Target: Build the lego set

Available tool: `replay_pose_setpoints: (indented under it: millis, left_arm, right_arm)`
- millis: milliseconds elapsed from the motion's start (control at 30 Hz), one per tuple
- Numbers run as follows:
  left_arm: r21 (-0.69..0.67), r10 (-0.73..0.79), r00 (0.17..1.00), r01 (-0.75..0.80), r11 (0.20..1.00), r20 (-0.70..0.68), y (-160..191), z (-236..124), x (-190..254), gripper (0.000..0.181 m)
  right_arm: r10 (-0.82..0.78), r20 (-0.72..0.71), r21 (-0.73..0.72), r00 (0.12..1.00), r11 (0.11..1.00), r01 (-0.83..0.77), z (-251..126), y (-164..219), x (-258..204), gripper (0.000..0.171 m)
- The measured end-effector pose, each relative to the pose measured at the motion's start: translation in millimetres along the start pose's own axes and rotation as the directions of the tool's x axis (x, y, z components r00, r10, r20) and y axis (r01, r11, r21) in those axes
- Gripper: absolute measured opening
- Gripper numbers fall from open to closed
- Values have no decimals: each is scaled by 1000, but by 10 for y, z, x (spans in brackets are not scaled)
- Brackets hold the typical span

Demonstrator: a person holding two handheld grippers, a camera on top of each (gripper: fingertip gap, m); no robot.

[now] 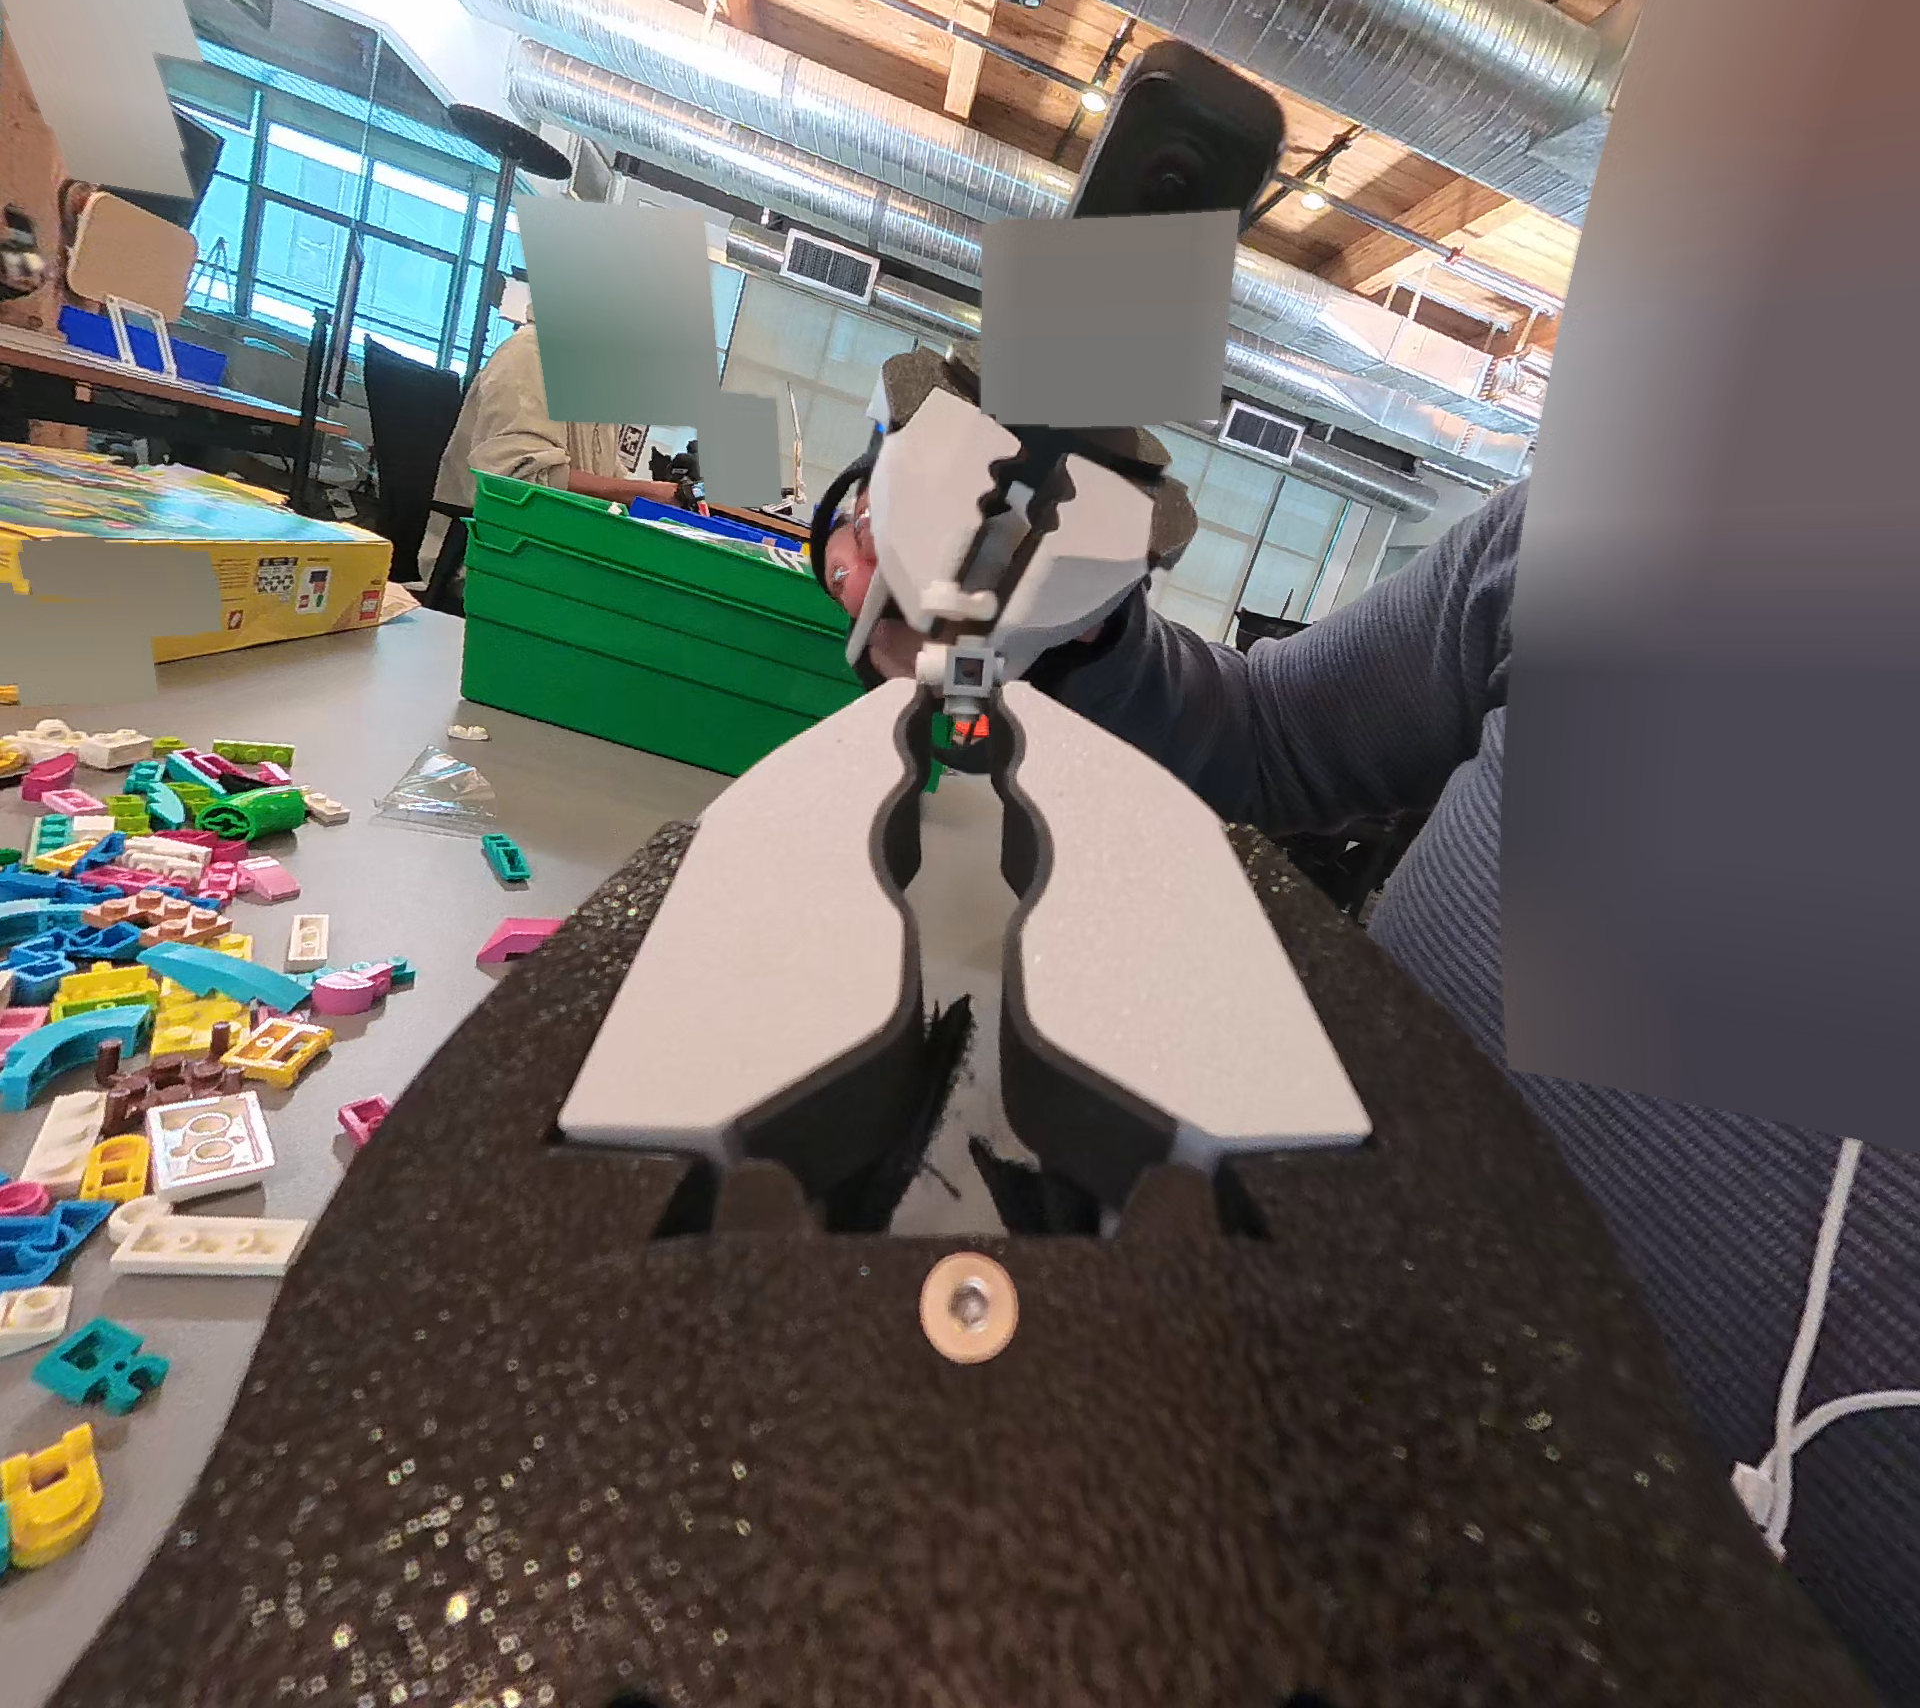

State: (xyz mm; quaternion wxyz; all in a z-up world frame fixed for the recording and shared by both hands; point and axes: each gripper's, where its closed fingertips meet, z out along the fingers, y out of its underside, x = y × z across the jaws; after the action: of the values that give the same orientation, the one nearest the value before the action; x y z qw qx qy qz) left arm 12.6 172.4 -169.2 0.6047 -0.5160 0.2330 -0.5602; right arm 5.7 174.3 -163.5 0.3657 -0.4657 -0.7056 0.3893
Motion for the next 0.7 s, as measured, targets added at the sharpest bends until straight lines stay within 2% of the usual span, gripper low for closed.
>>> replay_pose_setpoints:
  millis: [33, 67, 267, 400, 500, 600, 700]
  left_arm:
    - [0, -4, 1000, 4, 1000, -6, 0, 0, 5, 9]
    - [0, -10, 1000, 10, 1000, -18, 0, 1, 17, 9]
    - [-20, -27, 998, 26, 999, -58, 29, 17, 62, 10]
    - [-23, -29, 998, 28, 999, -54, 26, 28, 52, 10]
    - [-24, -23, 998, 22, 999, -53, 37, 45, 70, 10]
    - [-34, -6, 999, 4, 999, -52, 72, 55, 65, 10]
    - [-42, 11, 998, -13, 999, -55, 85, 66, 83, 10]
  right_arm:
    - [2, 21, 0, 1000, 1000, -2, -8, -6, -18, 6]
    - [-3, 48, -3, 999, 1000, 3, -15, -8, -48, 0]
    - [-62, 117, -95, 991, 993, 73, -18, 25, -112, 0]
    - [-79, 119, -102, 990, 991, 91, -25, -5, -90, 0]
    - [-95, 55, -62, 994, 993, 98, -49, -49, 27, 0]
    - [-117, -109, -28, 987, 993, 115, -62, -13, 296, 0]
    - [-66, -186, -6, 980, 998, 66, -25, 115, 453, 1]
